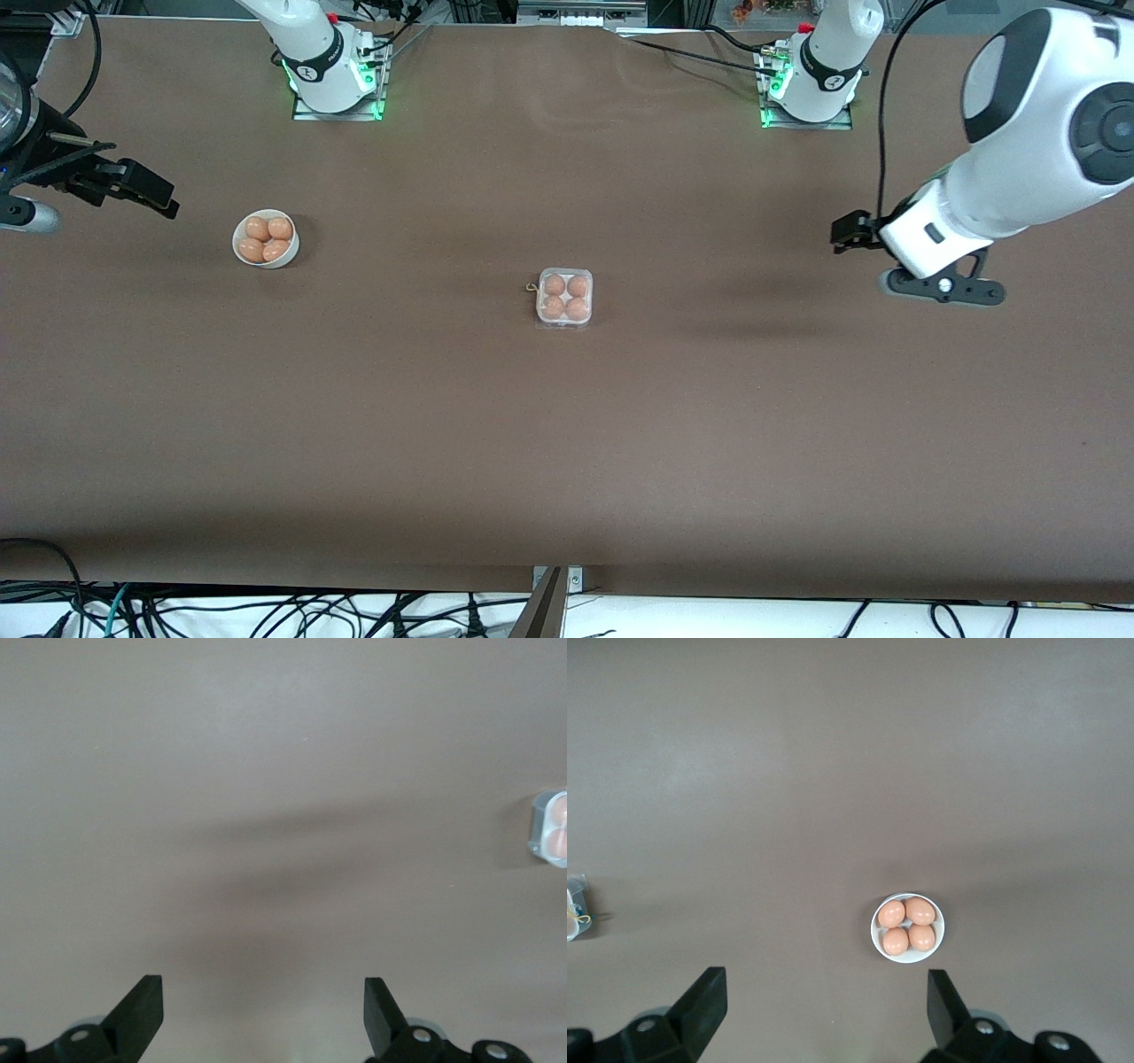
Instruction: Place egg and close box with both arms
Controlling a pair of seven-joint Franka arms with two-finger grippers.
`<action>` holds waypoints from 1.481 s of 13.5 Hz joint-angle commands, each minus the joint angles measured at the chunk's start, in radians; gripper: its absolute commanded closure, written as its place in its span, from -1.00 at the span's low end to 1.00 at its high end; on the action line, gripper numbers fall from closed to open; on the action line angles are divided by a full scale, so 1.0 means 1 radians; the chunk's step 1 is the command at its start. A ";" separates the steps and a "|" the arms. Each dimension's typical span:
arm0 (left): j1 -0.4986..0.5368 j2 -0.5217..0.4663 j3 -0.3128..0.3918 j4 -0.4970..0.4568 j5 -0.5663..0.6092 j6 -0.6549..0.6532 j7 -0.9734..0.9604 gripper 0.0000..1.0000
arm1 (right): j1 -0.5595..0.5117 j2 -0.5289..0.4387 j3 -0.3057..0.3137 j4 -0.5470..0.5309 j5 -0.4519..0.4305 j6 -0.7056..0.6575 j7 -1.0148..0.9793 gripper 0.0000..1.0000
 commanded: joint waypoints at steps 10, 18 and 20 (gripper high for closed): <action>-0.019 -0.122 0.138 -0.087 0.079 -0.039 0.226 -1.00 | -0.007 0.007 0.002 0.020 0.012 -0.013 0.004 -1.00; 0.020 -0.125 0.113 -0.006 0.074 -0.121 0.220 -1.00 | -0.007 0.007 0.002 0.020 0.012 -0.011 0.005 -1.00; 0.020 -0.125 0.111 -0.006 0.076 -0.122 0.221 -1.00 | -0.007 0.007 0.002 0.020 0.014 -0.013 0.005 -1.00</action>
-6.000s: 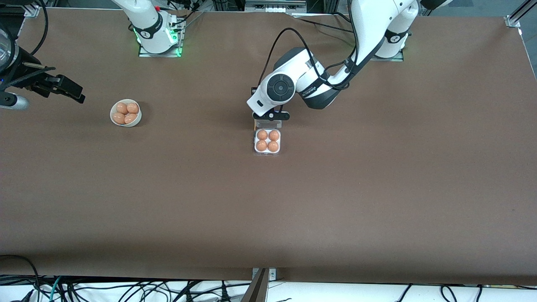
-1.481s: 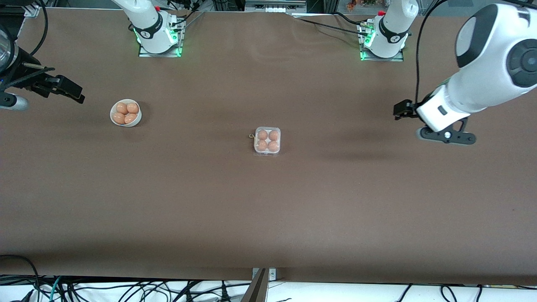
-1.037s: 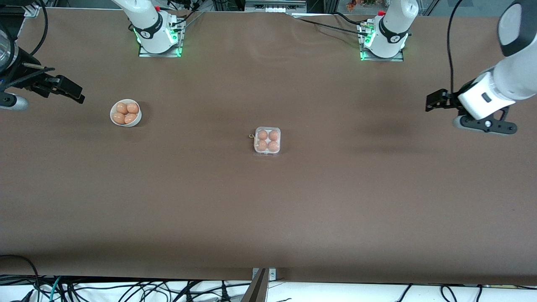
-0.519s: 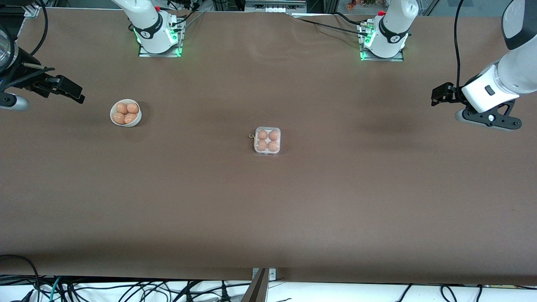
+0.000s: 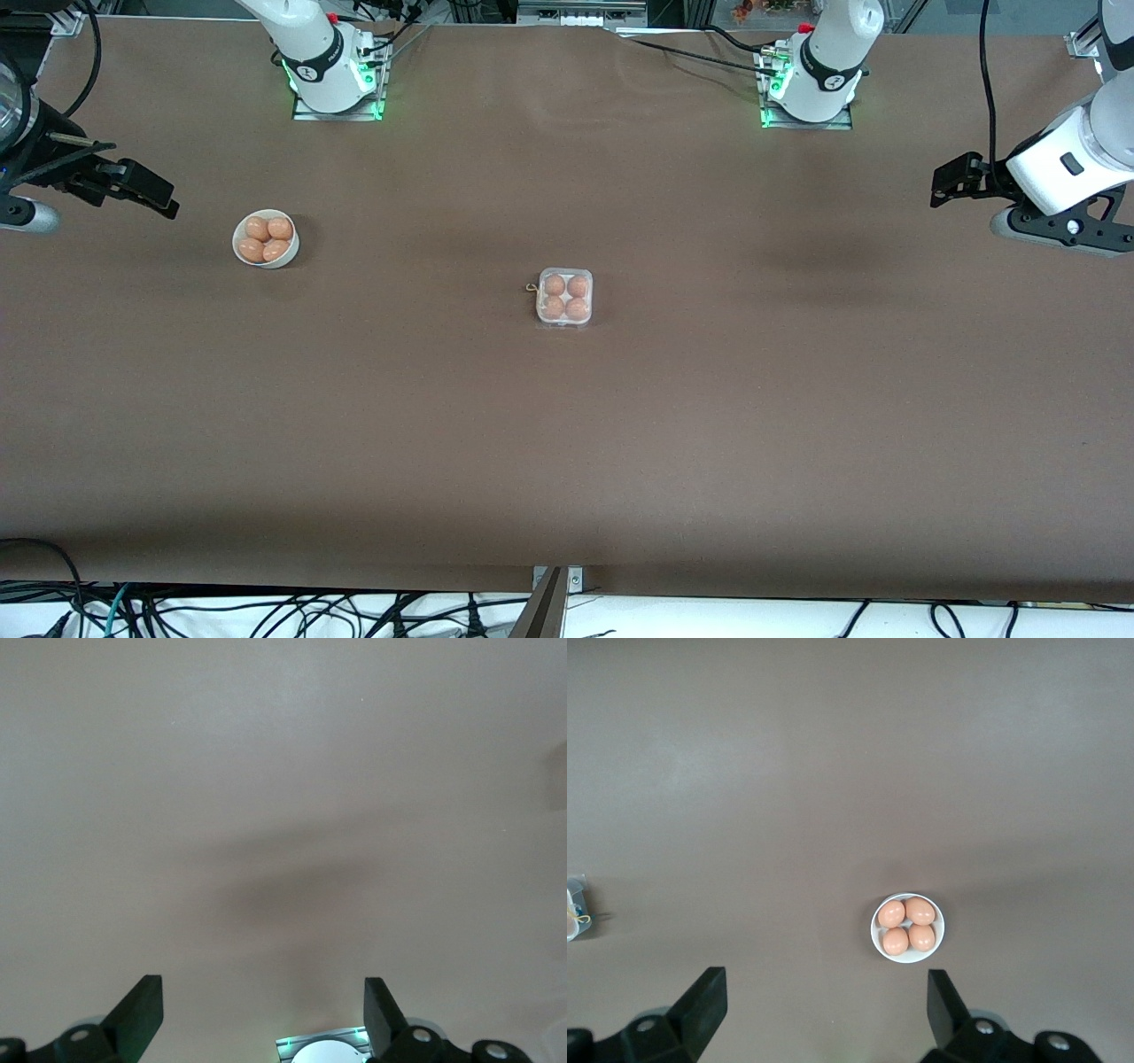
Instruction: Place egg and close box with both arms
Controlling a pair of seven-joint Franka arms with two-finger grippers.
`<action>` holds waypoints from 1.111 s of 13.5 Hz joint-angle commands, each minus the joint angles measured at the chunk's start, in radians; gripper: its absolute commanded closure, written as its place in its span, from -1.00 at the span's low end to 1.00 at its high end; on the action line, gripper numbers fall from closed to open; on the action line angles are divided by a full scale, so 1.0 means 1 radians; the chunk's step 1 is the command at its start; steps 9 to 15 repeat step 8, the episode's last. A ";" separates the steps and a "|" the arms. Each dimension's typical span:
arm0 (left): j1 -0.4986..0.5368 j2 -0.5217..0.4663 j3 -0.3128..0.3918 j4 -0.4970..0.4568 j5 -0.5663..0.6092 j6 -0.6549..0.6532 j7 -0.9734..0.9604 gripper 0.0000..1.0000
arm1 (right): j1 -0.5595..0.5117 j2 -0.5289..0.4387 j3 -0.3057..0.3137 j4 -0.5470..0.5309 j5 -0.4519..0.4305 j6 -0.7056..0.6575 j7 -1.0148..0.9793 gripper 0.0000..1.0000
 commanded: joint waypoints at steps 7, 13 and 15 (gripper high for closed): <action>0.014 0.013 -0.009 0.013 0.030 -0.012 0.016 -1.00 | -0.007 0.007 0.004 0.020 0.014 -0.011 0.011 -1.00; 0.014 0.011 -0.009 0.012 0.020 -0.010 0.014 -1.00 | -0.007 0.007 0.002 0.020 0.014 -0.010 0.013 -1.00; 0.014 0.011 -0.009 0.012 0.020 -0.010 0.014 -1.00 | -0.007 0.007 0.002 0.020 0.014 -0.010 0.013 -1.00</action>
